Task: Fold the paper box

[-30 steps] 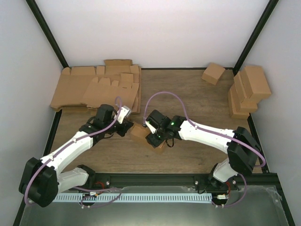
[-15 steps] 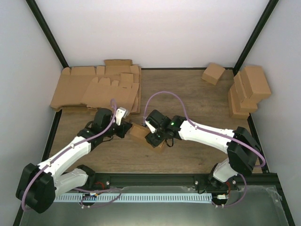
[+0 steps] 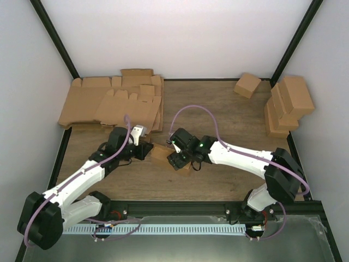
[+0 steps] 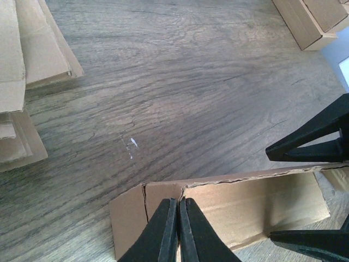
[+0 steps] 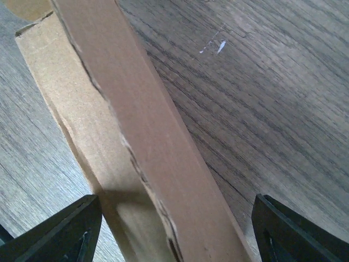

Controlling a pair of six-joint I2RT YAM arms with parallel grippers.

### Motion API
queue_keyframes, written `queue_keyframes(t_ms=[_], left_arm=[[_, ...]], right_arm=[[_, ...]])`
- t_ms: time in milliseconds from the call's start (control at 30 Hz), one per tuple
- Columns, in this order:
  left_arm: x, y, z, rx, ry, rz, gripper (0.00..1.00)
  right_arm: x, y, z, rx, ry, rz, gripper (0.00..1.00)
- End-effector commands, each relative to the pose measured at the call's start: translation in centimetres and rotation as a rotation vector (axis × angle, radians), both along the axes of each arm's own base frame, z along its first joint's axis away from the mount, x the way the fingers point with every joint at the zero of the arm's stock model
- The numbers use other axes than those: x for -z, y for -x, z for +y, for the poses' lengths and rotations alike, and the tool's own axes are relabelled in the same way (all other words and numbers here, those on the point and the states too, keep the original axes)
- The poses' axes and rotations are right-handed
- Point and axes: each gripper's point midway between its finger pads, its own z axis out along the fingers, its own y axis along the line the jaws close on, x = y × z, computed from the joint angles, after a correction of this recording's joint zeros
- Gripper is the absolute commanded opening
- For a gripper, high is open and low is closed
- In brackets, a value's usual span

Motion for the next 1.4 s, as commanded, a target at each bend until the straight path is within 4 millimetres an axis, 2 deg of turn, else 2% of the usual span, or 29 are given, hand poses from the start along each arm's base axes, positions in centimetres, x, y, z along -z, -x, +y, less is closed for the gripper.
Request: queue_keyframes(t_ms=[0, 267, 600, 867, 1100, 1233, 1367], left_arm=[[0.3, 0.6, 0.0, -0.001, 0.005, 0.029, 0.05], [0.5, 0.7, -0.3, -0.004, 0.008, 0.052, 0.05], [-0.1, 0.7, -0.7, -0.009, 0.028, 0.072, 0.05], [-1.4, 0.3, -1.0, -0.027, 0.04, 0.1, 0.08], [-0.5, 0.3, -1.4, -0.037, 0.055, 0.171, 0.08], [-1.1, 0.0, -1.8, -0.034, 0.065, 0.181, 0.08], [-0.5, -0.1, -1.0, -0.042, 0.003, 0.16, 0.08]], right_arm=[[-1.3, -0.7, 0.4, 0.094, -0.079, -0.031, 0.78], [-0.5, -0.8, 0.1, 0.129, -0.058, -0.016, 0.82], [1.1, -0.6, -0.9, 0.126, 0.016, -0.002, 0.79], [1.1, -0.7, -0.9, 0.118, 0.028, -0.008, 0.79], [1.3, -0.6, -1.2, 0.114, 0.043, -0.011, 0.79], [1.4, -0.6, -1.2, 0.11, 0.045, -0.011, 0.79], [1.4, -0.6, -1.1, 0.108, 0.045, -0.01, 0.79]])
